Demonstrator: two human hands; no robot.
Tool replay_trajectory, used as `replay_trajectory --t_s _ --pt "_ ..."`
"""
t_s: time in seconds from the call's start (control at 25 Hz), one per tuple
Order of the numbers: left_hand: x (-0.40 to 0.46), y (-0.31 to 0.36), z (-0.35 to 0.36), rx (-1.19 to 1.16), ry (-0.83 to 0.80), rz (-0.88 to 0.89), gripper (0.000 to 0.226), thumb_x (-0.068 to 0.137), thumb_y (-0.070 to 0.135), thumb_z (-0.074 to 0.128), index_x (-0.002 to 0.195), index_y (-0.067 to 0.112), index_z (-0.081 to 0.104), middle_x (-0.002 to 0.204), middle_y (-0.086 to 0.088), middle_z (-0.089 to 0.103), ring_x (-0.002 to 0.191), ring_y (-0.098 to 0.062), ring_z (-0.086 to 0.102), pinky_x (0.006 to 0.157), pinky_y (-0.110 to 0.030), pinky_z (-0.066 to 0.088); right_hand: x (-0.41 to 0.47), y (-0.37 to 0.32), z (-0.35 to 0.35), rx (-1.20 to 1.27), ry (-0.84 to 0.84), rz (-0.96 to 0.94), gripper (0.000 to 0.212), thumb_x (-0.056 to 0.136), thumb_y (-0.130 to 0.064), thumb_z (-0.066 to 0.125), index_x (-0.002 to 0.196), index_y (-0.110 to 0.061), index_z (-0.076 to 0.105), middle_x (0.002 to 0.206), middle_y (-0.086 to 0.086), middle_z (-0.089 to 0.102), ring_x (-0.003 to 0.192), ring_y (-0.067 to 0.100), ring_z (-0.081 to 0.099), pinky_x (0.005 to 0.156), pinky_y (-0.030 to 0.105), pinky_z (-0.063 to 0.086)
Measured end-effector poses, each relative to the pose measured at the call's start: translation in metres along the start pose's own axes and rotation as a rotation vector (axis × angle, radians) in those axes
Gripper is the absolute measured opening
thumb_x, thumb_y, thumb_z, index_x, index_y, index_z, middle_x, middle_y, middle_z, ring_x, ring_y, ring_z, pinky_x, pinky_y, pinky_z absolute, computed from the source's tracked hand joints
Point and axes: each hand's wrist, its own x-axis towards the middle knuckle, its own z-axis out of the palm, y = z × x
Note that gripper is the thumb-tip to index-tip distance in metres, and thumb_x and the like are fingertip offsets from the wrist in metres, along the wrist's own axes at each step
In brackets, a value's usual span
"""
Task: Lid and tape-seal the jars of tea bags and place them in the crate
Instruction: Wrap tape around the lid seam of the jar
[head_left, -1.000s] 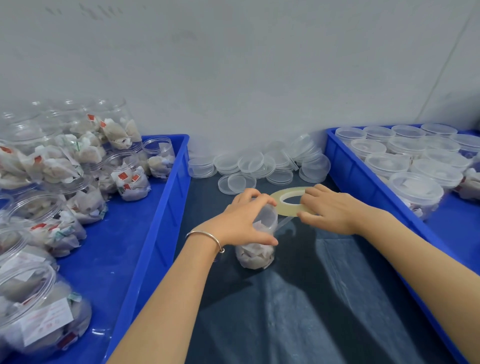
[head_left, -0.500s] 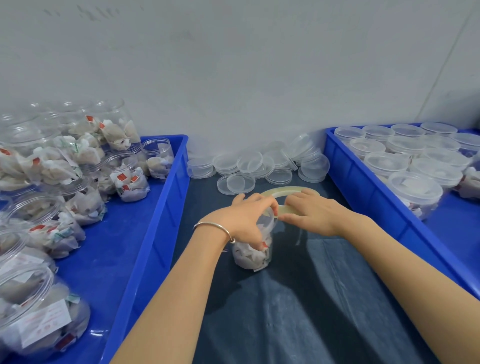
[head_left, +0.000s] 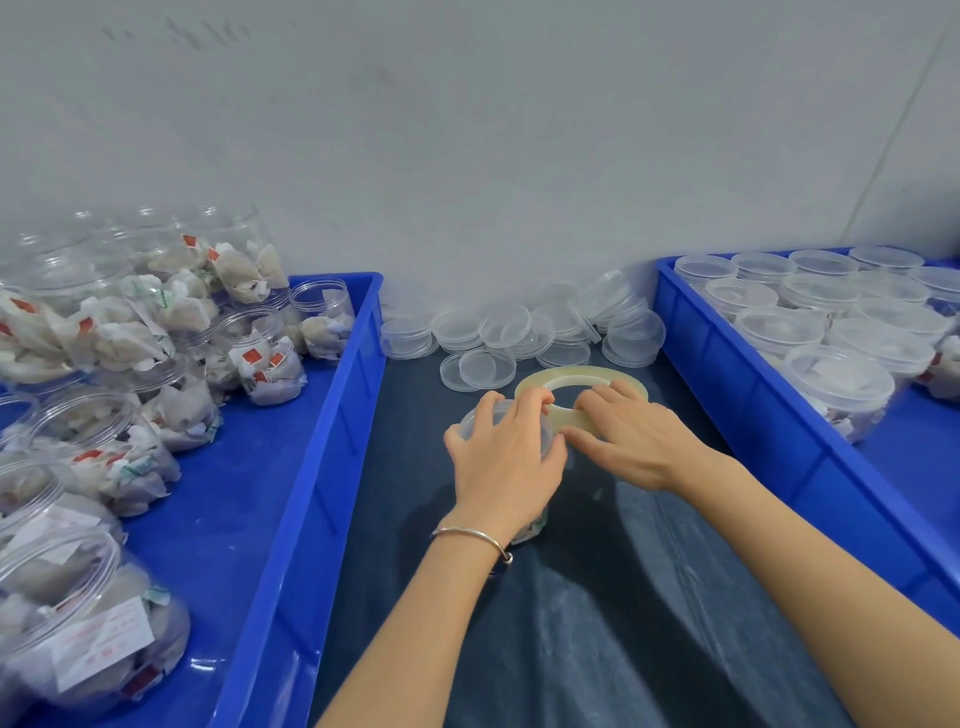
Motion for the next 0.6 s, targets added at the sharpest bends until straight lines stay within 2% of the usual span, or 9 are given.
replay_trajectory --t_s 0.2,0.36,0.6 --pt "0.0039 0.0049 0.0091 0.079 0.114 -0.05 0.028 0.084 0.036 0.053 0.111 0.034 0.047 0.103 0.018 0.055 0.118 -0.01 0.039 0.091 -0.037 0.025 -0.0006 -0.0011 0.0028 -0.069 0.017 0.004 0.038 0.097 -0.05 0.031 0.097 -0.016 0.046 0.096 -0.008 0.039 0.095 0.011 0.034 0.075 0.034 0.036" --pt "0.005 0.0047 0.0109 0.084 0.169 -0.028 0.024 0.084 0.033 0.055 0.107 0.031 0.05 0.098 0.016 0.058 0.111 -0.014 0.045 0.09 -0.036 0.026 -0.0018 -0.002 0.0061 -0.057 0.033 0.035 0.039 0.096 -0.05 0.031 0.1 -0.016 0.047 0.097 -0.008 0.04 0.101 0.013 0.037 0.078 0.035 0.039" --pt "0.0059 -0.0024 0.0059 0.074 0.12 0.027 0.029 0.082 0.04 0.058 0.109 0.033 0.051 0.096 0.018 0.056 0.11 -0.011 0.047 0.091 -0.033 0.027 -0.0037 -0.0007 0.0058 -0.053 0.049 0.04 0.037 0.096 -0.051 0.032 0.093 -0.017 0.044 0.095 -0.008 0.04 0.092 0.01 0.03 0.074 0.034 0.035"
